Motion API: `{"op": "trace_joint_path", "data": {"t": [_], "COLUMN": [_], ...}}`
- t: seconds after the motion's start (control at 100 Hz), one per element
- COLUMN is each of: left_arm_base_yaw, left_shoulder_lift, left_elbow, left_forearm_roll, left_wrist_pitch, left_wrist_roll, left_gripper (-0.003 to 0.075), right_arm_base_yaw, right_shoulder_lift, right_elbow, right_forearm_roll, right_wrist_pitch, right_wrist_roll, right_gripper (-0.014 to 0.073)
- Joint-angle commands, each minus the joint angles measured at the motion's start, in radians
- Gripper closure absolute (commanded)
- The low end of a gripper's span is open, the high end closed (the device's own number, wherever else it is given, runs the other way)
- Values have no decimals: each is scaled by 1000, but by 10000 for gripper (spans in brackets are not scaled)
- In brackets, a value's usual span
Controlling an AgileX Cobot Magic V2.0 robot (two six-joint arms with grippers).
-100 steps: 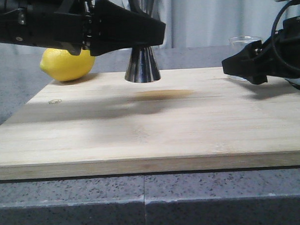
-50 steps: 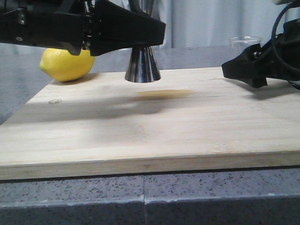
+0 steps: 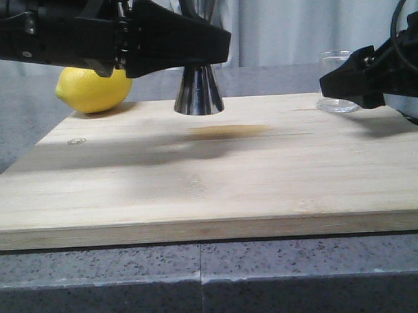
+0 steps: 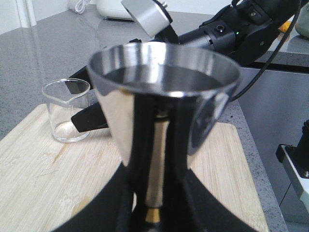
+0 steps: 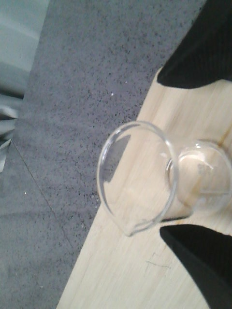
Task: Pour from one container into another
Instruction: 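Open the right gripper and withdraw it from the beaker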
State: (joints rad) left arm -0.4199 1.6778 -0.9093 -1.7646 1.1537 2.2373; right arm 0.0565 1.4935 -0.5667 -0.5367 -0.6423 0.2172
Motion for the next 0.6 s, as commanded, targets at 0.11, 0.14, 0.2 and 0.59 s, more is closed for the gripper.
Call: {"op": "trace_joint_path", "data": {"t": [0.11, 0.14, 0.2, 0.59], "left_arm_base_yaw": [-10, -10, -10, -10], "left_shoulder_lift": [-45, -45, -45, -45], "left_elbow": [-27, -27, -27, -27], "left_forearm_roll": [-87, -87, -87, -87], "left_wrist_pitch": [114, 114, 114, 114], "left_wrist_roll": [-11, -11, -11, -11], "left_gripper": [739, 739, 739, 739], "right_arm_base_yaw": [0, 0, 0, 0], "right_shoulder_lift": [-60, -62, -68, -94], "right_elbow": [-13, -13, -13, -13], "right_forearm_roll": [-14, -20, -33, -128], "right_wrist_pitch": [-22, -22, -20, 21], "right_wrist_roll": [44, 51, 66, 170], "right_gripper": [58, 58, 58, 58]}}
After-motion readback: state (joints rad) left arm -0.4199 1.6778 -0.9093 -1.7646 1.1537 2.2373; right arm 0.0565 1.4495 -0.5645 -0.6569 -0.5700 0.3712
